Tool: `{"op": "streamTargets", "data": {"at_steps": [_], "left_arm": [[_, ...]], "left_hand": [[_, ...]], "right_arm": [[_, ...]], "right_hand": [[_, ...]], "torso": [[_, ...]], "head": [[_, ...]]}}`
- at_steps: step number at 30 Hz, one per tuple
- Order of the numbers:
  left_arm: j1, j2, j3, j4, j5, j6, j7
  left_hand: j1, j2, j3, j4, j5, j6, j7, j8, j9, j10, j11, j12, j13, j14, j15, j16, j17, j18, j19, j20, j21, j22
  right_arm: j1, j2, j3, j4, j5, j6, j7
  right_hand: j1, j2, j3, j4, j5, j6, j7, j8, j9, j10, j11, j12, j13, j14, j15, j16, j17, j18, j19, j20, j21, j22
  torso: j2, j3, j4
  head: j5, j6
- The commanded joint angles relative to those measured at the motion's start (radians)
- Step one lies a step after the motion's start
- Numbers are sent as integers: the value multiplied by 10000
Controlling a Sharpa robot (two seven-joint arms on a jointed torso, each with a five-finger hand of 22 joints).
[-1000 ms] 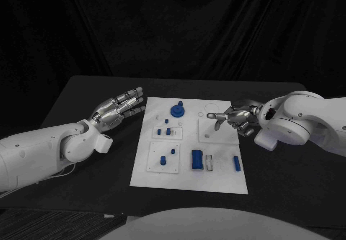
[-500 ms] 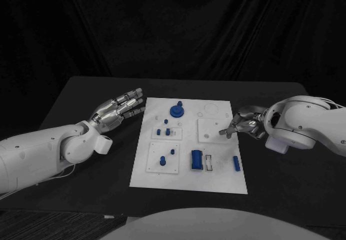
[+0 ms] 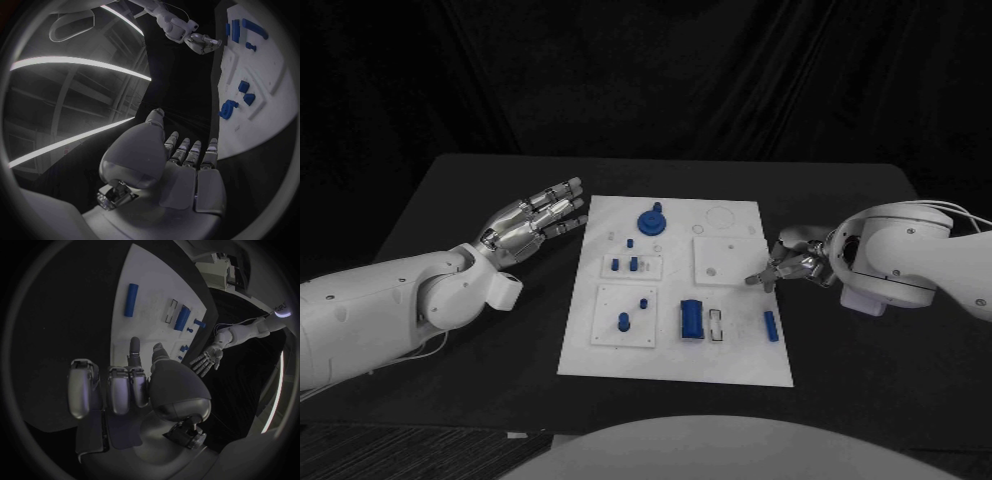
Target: Assemble the parts on the task board
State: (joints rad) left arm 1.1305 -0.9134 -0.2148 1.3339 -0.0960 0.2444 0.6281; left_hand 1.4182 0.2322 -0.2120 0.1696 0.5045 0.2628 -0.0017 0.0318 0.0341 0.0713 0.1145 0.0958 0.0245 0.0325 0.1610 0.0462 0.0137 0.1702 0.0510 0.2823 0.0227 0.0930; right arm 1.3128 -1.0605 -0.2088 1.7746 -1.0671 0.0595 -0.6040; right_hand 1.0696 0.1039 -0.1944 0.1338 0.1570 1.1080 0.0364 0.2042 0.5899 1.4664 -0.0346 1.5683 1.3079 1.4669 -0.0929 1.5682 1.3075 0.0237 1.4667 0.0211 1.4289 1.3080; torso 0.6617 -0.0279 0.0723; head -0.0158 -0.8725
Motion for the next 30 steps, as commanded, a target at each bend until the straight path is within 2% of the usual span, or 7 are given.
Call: {"op": "streamTargets", "data": {"at_steps": [1,13,30], "left_arm": [[-16,9,9,16,57,68,173],[-22,18,9,16,57,62,164],[-36,46,9,-18,57,78,132]], "left_hand": [[-20,106,5,68,61,3,32,63,11,-12,20,49,5,31,71,39,15,103,50,19,42,10],[-17,103,3,66,65,-2,26,61,10,-11,28,53,6,30,70,39,15,102,46,19,40,2],[-12,98,0,63,68,-7,22,60,9,-8,38,61,7,30,67,39,15,102,50,19,42,4]], "right_arm": [[-79,-30,2,34,-612,634,-332],[-349,-45,2,67,-1162,1150,-372],[-550,-70,1,170,-1554,1397,-385]], "right_hand": [[-43,1,0,28,19,105,-21,-64,-77,1044,-5,25,2629,987,-28,-64,2364,113,482,-57,8,2163],[74,-69,0,-125,80,345,-50,-175,-294,1044,-27,25,2629,971,-41,-91,2278,122,471,-62,-27,2151],[177,-87,27,-259,274,400,-45,-320,-471,1044,-39,25,2629,940,-49,-145,2117,140,443,-70,-104,2126]], "torso": [[7,3,1],[7,6,-1],[7,5,1]], "head": [[-16,-1],[-48,-1],[-64,-1]]}}
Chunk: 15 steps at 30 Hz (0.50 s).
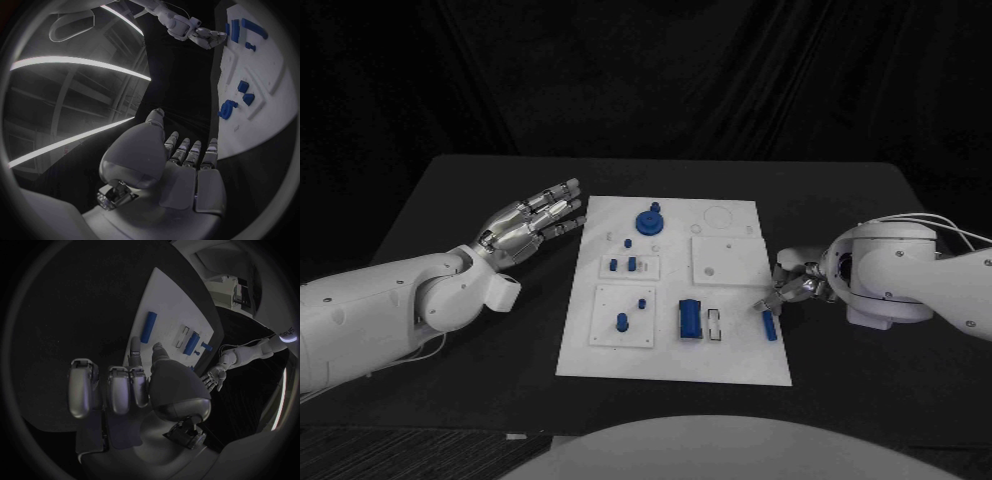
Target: Assemble the parts on the task board
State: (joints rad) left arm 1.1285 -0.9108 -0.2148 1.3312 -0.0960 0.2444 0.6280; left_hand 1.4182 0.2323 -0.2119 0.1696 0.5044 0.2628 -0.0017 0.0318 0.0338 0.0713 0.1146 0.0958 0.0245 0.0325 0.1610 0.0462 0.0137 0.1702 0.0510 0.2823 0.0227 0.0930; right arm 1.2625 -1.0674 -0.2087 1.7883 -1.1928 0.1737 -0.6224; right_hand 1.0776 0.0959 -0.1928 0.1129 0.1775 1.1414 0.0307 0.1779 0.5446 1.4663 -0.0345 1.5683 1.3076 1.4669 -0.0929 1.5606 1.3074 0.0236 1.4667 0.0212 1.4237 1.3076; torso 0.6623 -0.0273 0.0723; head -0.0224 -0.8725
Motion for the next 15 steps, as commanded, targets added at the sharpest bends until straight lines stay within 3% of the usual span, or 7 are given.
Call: {"op": "streamTargets", "data": {"at_steps": [1,9,15], "left_arm": [[-17,21,9,8,57,81,132],[-23,29,9,-4,57,98,127],[-27,24,9,-4,57,102,123]], "left_hand": [[-13,98,0,63,68,-7,22,60,11,-8,38,61,7,30,67,39,15,101,50,19,42,4],[-10,98,0,62,71,-10,22,59,11,-12,41,56,5,30,67,41,15,101,50,19,42,2],[-9,98,0,61,74,-11,22,58,10,-11,43,58,6,29,67,39,14,101,49,19,42,0]], "right_arm": [[-64,4,0,35,-305,261,-202],[-198,80,1,55,-307,193,-205],[-255,158,1,49,-298,137,-204]], "right_hand": [[103,-8,14,-62,99,73,12,-70,-36,1045,-42,25,2632,935,-49,-79,2091,141,443,-72,-56,2128],[288,-31,86,-293,548,97,25,-244,-226,1045,-45,25,2632,917,-54,-113,1990,157,417,-80,-134,2105],[731,-80,274,-724,1414,64,22,-397,-355,1045,-49,25,2632,901,-60,-145,1898,167,404,-85,-184,2092]], "torso": [[3,0,1],[2,-1,-1],[-1,-1,-1]], "head": [[1,-1],[7,-1],[9,-1]]}}
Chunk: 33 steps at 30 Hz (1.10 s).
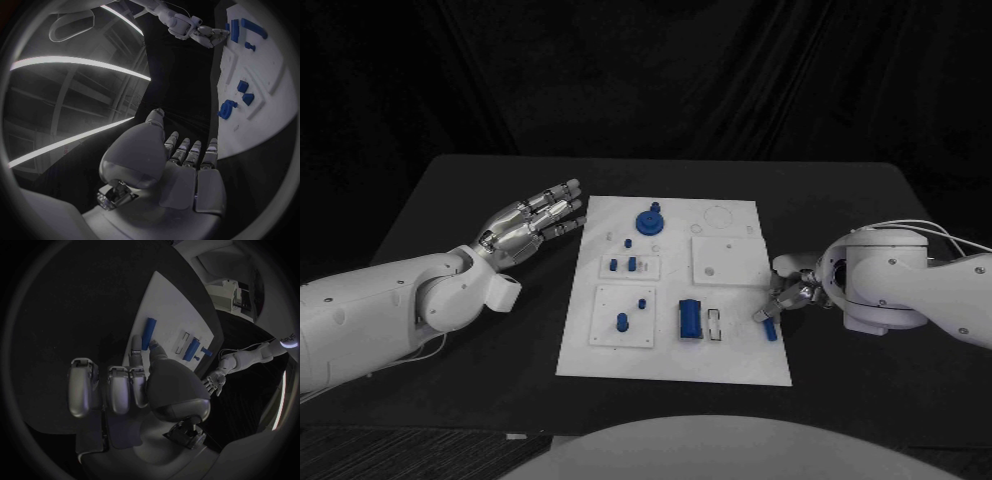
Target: Assemble the parts on the task board
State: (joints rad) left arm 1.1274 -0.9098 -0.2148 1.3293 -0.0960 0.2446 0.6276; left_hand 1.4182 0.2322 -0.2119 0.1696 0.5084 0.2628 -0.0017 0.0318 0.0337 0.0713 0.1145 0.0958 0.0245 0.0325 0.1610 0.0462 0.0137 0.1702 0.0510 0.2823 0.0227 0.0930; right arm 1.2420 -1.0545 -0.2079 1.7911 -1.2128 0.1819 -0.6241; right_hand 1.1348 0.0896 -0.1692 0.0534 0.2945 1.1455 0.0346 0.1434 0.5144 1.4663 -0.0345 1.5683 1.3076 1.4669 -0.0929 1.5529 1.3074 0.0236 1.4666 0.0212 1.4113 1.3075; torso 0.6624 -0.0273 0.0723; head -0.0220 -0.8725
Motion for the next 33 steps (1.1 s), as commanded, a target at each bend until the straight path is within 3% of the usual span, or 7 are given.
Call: {"op": "streamTargets", "data": {"at_steps": [1,7,8,14,21,26,33], "left_arm": [[-16,13,9,15,57,100,127],[-20,15,9,16,57,107,123],[-21,18,9,15,57,110,121],[-28,33,9,9,57,130,117],[-37,31,9,-4,57,153,98],[-43,30,9,-18,57,163,91],[-49,35,9,-31,57,171,80]], "left_hand": [[-6,98,1,59,39,-13,23,58,11,-13,44,57,5,30,67,41,15,102,51,19,42,2],[-6,98,1,59,39,-13,23,58,11,-13,44,57,5,30,67,41,15,102,51,19,42,2],[-6,98,1,59,39,-13,23,58,11,-13,44,57,5,30,67,41,15,102,51,19,42,2],[2,100,4,53,50,-22,24,56,10,-17,46,55,4,29,69,40,15,102,50,19,42,-2],[2,100,5,52,51,-23,24,56,10,-17,46,55,4,29,69,40,15,102,49,19,42,-3],[2,100,5,52,51,-23,24,56,10,-17,46,55,4,29,69,40,15,102,49,19,42,-3],[2,100,5,52,51,-23,24,56,10,-17,46,55,4,29,69,40,15,102,49,19,42,-3]], "right_arm": [[-55,40,-8,18,-97,53,-187],[-88,105,-8,13,-96,-23,-188],[-95,116,-8,16,-92,-56,-187],[-120,157,-8,59,160,-410,-178],[-129,144,-6,195,938,-1092,-98],[-128,95,-5,319,1908,-1569,-10],[-110,54,-2,491,3470,-2161,90]], "right_hand": [[259,-39,83,-229,453,-11,-14,-88,-74,1045,-49,25,2632,897,-62,-75,1877,171,397,-87,-81,2087],[826,-77,462,-771,942,-130,-16,-196,-112,1045,-50,25,2632,878,-66,-111,1775,185,374,-91,-152,2068],[1014,-124,705,-1029,1449,-279,44,-287,-138,1045,-6,25,2632,867,-41,-132,1717,189,363,-82,-187,2058],[1161,-220,1297,-1537,2521,-318,76,-226,-54,1045,31,25,2632,854,-6,-156,1648,195,354,-45,-223,2053],[468,-503,2708,-2303,4248,-624,190,137,321,1045,125,25,2632,864,82,-135,1684,188,377,20,-204,2071],[-223,-601,3561,-2524,4896,-764,201,336,482,1045,133,25,2632,857,89,-139,1635,157,432,45,-67,2114],[-596,-646,3881,-2531,4930,-773,183,438,541,1045,116,25,2632,852,76,-147,1595,148,448,37,-22,2127]], "torso": [[-4,0,1],[1,0,0],[2,0,1],[1,-1,0],[1,1,-1],[-7,3,-7],[-4,-2,1]], "head": [[8,-1],[21,-1],[19,-1],[38,-1],[50,-1],[60,-1],[36,-1]]}}
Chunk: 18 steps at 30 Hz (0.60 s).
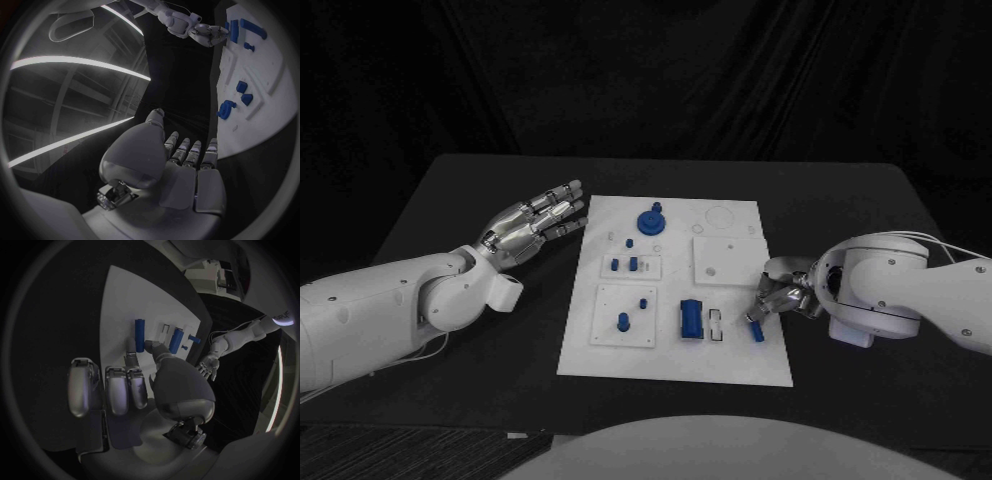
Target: Assemble the parts on the task board
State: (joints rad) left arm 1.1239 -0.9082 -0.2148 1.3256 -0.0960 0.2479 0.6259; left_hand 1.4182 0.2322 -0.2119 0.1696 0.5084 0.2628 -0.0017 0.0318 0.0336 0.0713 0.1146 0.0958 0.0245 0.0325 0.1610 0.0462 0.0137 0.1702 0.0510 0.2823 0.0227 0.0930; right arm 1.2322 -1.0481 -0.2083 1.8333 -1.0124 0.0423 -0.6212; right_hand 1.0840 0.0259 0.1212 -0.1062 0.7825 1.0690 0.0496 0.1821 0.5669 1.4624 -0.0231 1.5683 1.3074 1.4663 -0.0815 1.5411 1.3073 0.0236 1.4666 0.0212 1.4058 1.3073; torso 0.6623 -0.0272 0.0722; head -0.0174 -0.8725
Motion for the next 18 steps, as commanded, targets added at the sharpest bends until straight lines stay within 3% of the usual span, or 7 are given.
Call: {"op": "streamTargets", "data": {"at_steps": [1,9,18], "left_arm": [[-15,20,9,4,57,140,96],[-19,16,9,4,57,147,84],[-20,2,9,16,57,157,70]], "left_hand": [[2,100,4,52,51,-23,24,56,11,-17,46,55,4,29,69,40,15,101,49,19,42,-2],[2,100,4,52,51,-23,24,56,11,-17,46,55,4,29,69,40,15,101,49,19,42,-2],[2,100,4,52,51,-23,24,56,11,-17,46,55,4,29,69,40,15,101,49,19,42,-2]], "right_arm": [[-8,-3,3,78,1673,-820,70],[16,146,4,33,2915,-1097,119],[14,511,3,-208,3073,-1164,151]], "right_hand": [[-138,-16,1008,-927,43,-8,27,62,22,1084,0,25,2634,856,-40,-32,1586,148,450,35,39,2131],[-302,-23,1150,-907,80,-32,15,105,46,1084,-10,25,2634,845,-49,-50,1520,154,439,29,14,2122],[-377,-18,1219,-890,17,-61,16,129,64,1084,-10,25,2634,835,-50,-67,1463,164,423,28,-26,2109]], "torso": [[-3,-3,3],[2,-3,8],[5,-2,0]], "head": [[-6,-1],[22,-1],[-3,-1]]}}
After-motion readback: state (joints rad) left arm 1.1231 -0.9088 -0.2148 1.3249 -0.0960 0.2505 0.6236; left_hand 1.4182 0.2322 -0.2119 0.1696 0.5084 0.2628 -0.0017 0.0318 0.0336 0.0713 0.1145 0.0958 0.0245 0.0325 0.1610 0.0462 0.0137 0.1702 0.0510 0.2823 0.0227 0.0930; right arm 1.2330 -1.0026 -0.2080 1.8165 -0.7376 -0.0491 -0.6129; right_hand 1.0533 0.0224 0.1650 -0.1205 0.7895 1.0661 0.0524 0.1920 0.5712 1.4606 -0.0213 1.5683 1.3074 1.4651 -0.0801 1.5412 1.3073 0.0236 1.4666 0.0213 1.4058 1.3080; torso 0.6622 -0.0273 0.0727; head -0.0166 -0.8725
